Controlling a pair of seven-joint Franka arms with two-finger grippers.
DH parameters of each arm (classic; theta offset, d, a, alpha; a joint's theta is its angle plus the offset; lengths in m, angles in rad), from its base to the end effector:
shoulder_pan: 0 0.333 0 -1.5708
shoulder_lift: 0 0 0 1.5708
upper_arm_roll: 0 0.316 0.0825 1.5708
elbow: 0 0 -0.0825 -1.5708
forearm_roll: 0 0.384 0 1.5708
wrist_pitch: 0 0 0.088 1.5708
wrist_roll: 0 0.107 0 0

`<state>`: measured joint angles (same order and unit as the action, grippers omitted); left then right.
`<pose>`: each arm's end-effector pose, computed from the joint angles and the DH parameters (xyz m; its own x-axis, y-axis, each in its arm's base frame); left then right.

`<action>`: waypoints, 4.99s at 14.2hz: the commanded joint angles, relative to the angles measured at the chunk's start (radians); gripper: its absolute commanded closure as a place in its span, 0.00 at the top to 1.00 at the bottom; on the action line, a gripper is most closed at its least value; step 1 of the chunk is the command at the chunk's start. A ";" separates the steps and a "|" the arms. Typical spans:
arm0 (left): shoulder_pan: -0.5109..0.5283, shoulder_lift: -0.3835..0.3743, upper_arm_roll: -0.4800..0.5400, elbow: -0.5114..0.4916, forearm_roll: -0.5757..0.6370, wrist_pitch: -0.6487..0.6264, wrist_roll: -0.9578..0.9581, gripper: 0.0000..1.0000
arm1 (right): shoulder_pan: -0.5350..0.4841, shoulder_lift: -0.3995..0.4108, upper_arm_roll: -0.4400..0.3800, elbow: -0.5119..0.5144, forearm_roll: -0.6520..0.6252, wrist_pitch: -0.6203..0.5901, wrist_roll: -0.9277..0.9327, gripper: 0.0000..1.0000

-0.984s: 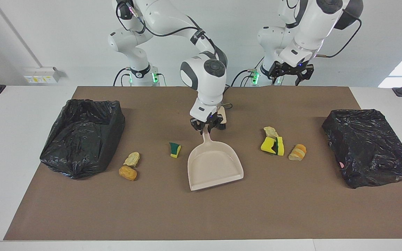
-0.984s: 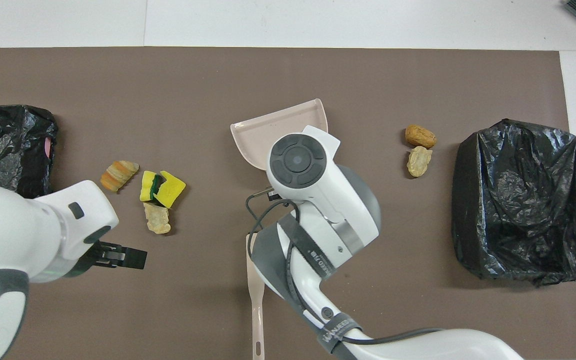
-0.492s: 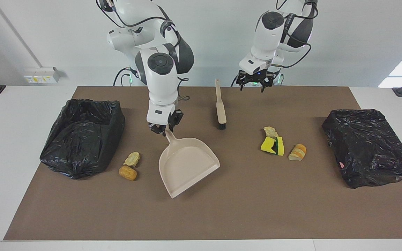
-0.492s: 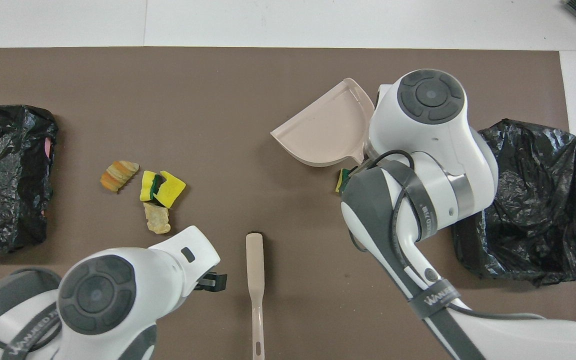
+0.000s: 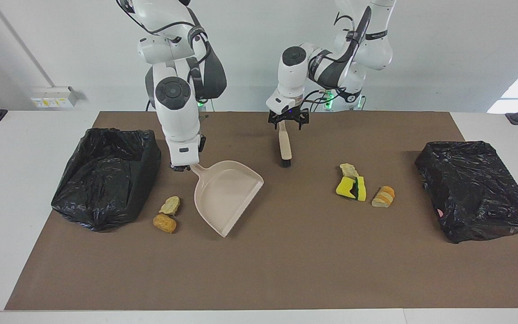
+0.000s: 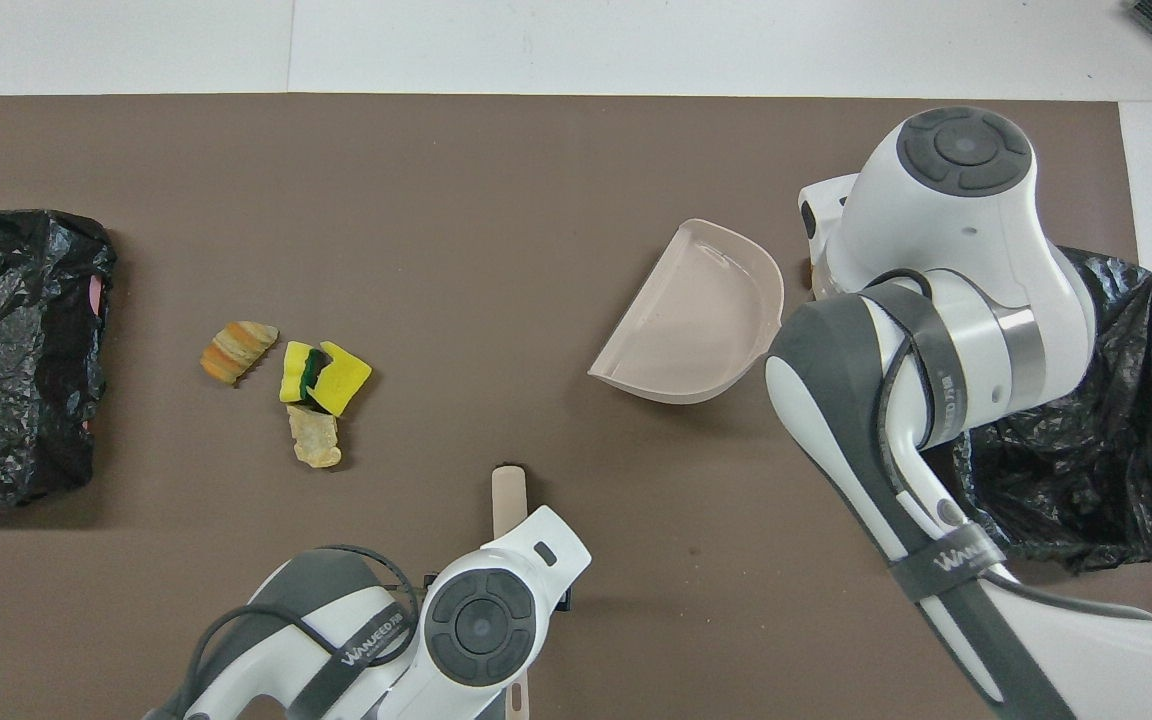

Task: Sweep and dump trash in bin
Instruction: 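Lift the dustpan with the right gripper while the left gripper grasps the brush, then lower the dustpan near the trash while the left gripper carries the brush, then sweep the sponges and crusts into the dustpan with the left gripper's brush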

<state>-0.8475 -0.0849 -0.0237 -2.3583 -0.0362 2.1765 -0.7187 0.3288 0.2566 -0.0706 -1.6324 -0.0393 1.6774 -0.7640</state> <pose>0.3074 -0.3674 0.3547 0.9878 -0.1274 -0.0899 -0.1318 -0.9903 -0.0446 0.5938 0.1566 0.4533 0.4960 0.8474 -0.1895 0.8478 -0.5198 -0.1051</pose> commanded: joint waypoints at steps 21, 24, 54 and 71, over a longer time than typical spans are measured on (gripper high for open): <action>-0.128 -0.071 0.019 -0.110 -0.007 0.025 -0.090 0.00 | 0.001 -0.086 0.008 -0.138 -0.028 0.082 -0.343 0.00; -0.117 -0.079 0.031 -0.061 -0.007 -0.084 -0.070 0.00 | 0.024 -0.083 0.009 -0.136 -0.098 0.111 -0.360 0.00; 0.803 0.094 0.036 0.122 0.165 -0.136 0.733 0.00 | 0.243 0.016 0.011 -0.216 -0.157 0.419 -0.221 0.00; 0.260 0.068 0.034 0.033 -0.192 0.010 0.309 0.00 | 0.239 0.016 0.012 -0.248 -0.140 0.484 -0.239 0.00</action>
<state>-0.5210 -0.0350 -0.0053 -2.3025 -0.2050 2.0947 -0.3684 0.5704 0.2756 -0.0633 -1.8615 -0.1777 2.1346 -0.9915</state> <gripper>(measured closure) 0.740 0.687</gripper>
